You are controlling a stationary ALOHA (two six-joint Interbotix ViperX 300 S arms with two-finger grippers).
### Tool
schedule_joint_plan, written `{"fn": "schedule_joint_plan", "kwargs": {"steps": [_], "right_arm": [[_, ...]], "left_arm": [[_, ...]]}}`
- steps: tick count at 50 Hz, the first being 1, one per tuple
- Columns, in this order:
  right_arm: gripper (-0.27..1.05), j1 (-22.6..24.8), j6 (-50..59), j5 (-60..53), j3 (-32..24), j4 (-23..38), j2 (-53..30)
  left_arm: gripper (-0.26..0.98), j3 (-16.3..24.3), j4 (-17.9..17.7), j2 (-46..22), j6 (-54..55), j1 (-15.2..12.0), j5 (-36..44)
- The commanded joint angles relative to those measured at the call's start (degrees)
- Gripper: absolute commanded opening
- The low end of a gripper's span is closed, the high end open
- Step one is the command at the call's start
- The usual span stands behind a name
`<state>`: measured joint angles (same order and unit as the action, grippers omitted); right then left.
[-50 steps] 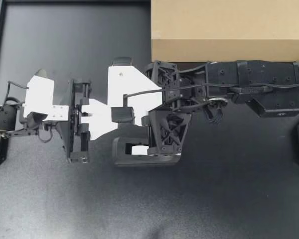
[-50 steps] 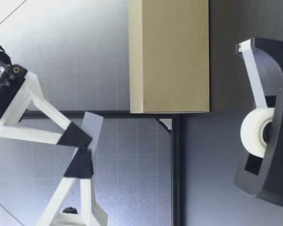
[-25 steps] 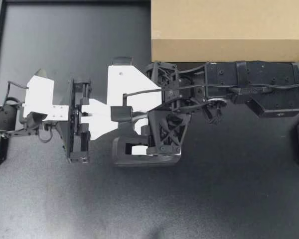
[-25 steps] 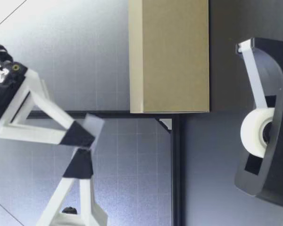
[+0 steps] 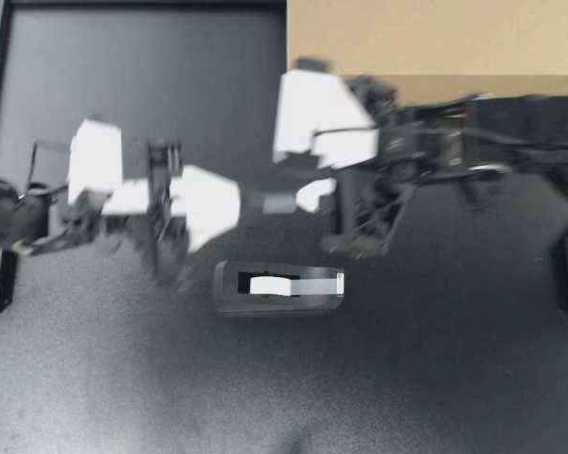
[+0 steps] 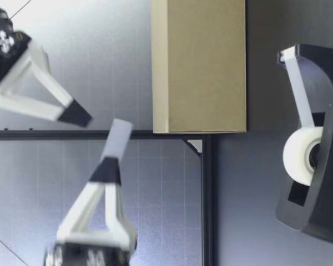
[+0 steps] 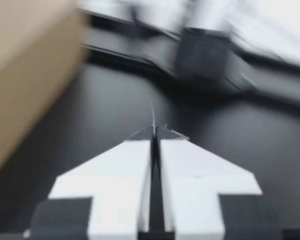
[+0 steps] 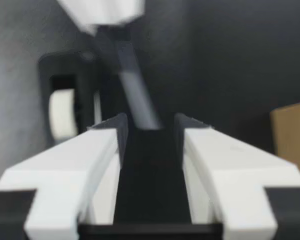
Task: Cut a small piece of tape from the tape dispenser then place it on the cardboard box's edge.
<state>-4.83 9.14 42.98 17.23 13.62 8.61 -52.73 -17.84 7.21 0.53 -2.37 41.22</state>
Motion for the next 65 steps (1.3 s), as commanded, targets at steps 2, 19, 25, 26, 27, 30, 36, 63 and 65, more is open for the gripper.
{"fn": "schedule_joint_plan", "kwargs": {"steps": [2,19,25,26,27,30,36,63,65], "right_arm": [[0.4,-1.9,2.9,-7.3,4.6,3.5,5.3],[0.3,-10.8,8.4,-26.5,17.0,8.5,9.3],[0.19,-13.9,8.4,-32.3,19.1,8.5,9.2],[0.16,-14.6,8.4,-33.7,19.5,8.5,9.1],[0.14,-15.0,8.4,-34.5,19.8,8.5,9.0],[0.09,-16.4,8.4,-36.7,20.4,8.5,8.3],[-0.01,-18.5,8.3,-39.9,20.7,8.5,6.6],[-0.1,-21.6,7.6,-43.5,18.7,8.5,-0.5],[-0.1,-21.8,7.6,-43.7,18.5,8.5,-1.0]], "left_arm": [[-0.1,3.8,-9.8,-2.0,-0.3,-1.8,3.6],[-0.1,11.8,-22.9,-9.0,13.5,-6.9,3.9],[-0.1,12.4,-22.2,-11.2,22.3,-9.4,4.0],[-0.1,12.4,-22.0,-11.5,23.4,-9.8,4.0],[-0.1,12.5,-21.7,-11.8,24.4,-10.1,4.0],[-0.1,12.7,-20.7,-12.7,27.7,-11.0,4.0],[-0.11,13.1,-18.6,-14.5,32.3,-12.3,4.3],[-0.11,15.1,-16.7,-18.2,36.6,-14.5,4.4],[-0.11,15.1,-16.7,-18.4,36.6,-14.6,4.4]]}}
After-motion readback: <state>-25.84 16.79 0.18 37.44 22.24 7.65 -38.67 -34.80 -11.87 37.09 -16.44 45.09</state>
